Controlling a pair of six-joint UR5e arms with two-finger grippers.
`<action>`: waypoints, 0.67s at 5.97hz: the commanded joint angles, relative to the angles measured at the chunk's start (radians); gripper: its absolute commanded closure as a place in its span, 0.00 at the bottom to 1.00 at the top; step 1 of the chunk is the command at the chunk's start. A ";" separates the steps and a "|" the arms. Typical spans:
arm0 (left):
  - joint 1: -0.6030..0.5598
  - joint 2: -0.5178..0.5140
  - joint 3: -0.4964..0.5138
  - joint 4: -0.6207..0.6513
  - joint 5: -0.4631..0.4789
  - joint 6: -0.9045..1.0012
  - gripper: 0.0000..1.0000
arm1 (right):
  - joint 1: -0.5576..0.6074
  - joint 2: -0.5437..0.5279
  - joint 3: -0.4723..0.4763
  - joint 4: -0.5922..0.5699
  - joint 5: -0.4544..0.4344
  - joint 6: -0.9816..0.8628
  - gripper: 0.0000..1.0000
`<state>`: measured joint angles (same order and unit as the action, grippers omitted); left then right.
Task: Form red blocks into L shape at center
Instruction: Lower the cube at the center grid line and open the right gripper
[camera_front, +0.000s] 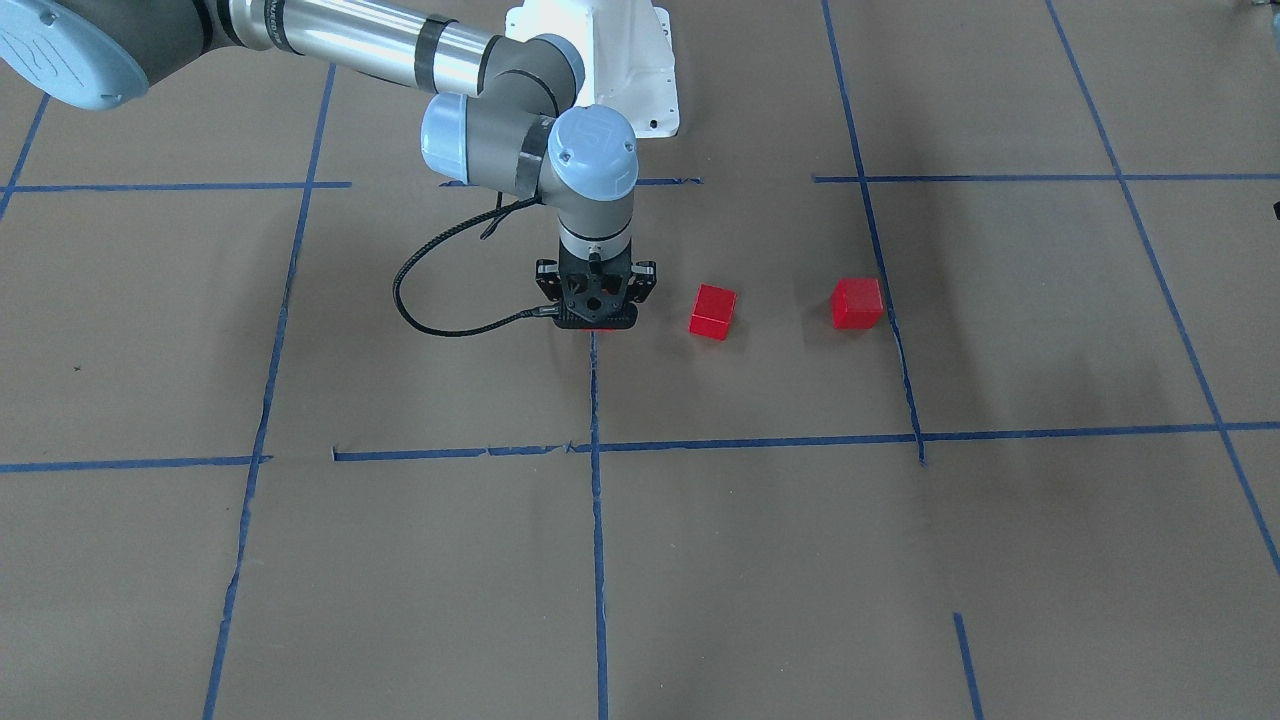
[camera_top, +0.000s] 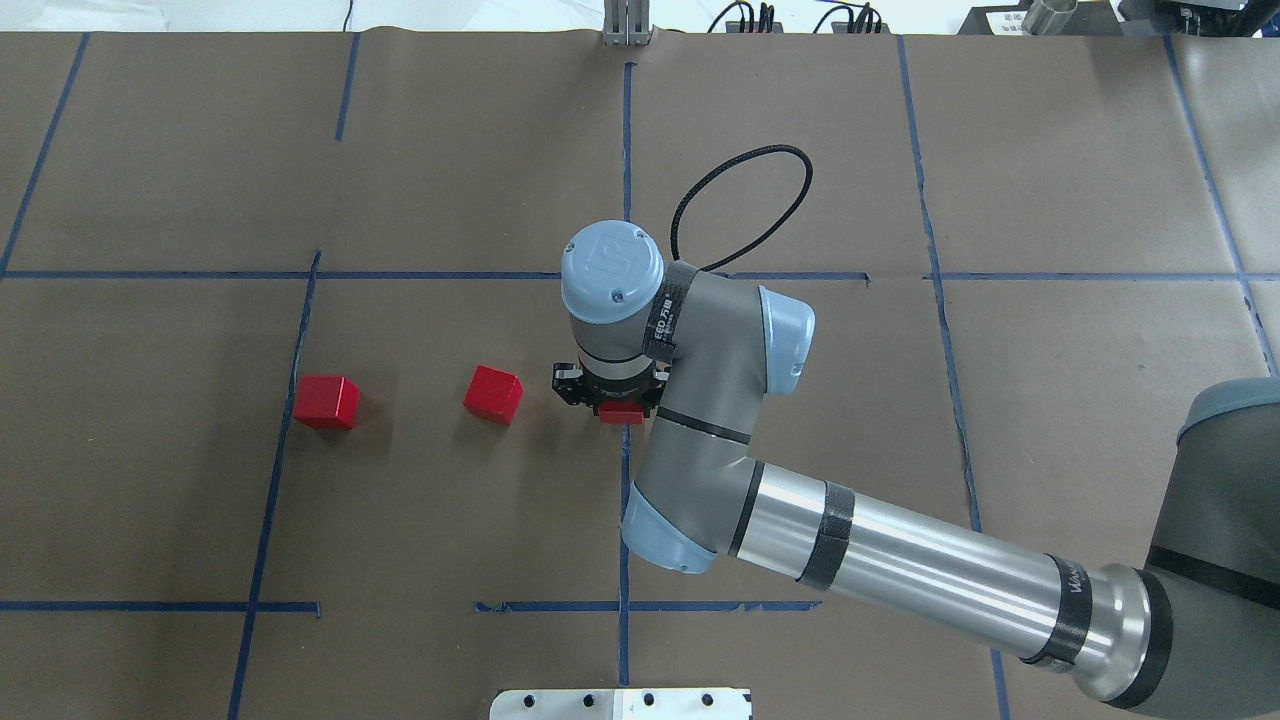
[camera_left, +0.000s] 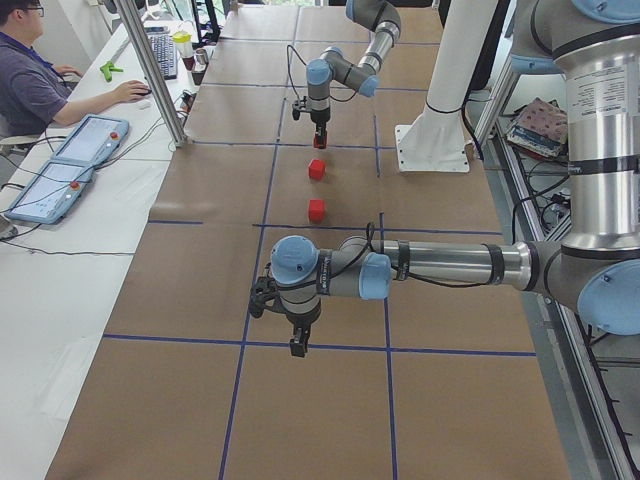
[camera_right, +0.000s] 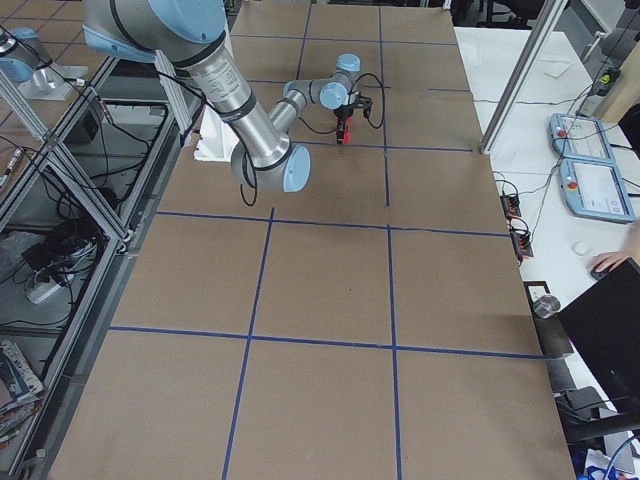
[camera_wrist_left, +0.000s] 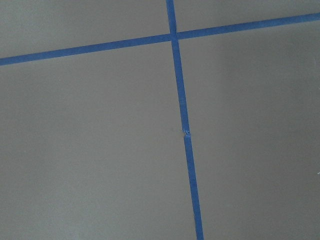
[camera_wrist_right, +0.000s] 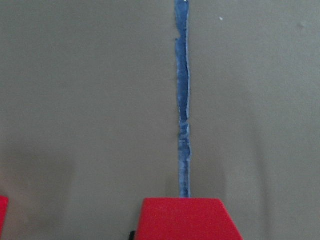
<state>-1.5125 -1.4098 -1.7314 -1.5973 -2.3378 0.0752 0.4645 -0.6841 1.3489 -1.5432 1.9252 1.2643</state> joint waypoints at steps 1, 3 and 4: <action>0.000 0.000 0.001 0.000 0.000 0.000 0.00 | -0.001 -0.005 0.001 0.000 0.000 -0.002 0.45; 0.000 0.000 0.001 0.000 0.000 0.000 0.00 | -0.006 -0.005 0.001 0.000 0.000 -0.003 0.42; 0.000 0.000 0.001 0.000 0.000 0.000 0.00 | -0.007 -0.005 0.000 0.000 0.000 -0.003 0.39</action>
<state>-1.5125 -1.4097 -1.7304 -1.5972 -2.3378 0.0752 0.4592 -0.6887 1.3496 -1.5432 1.9254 1.2613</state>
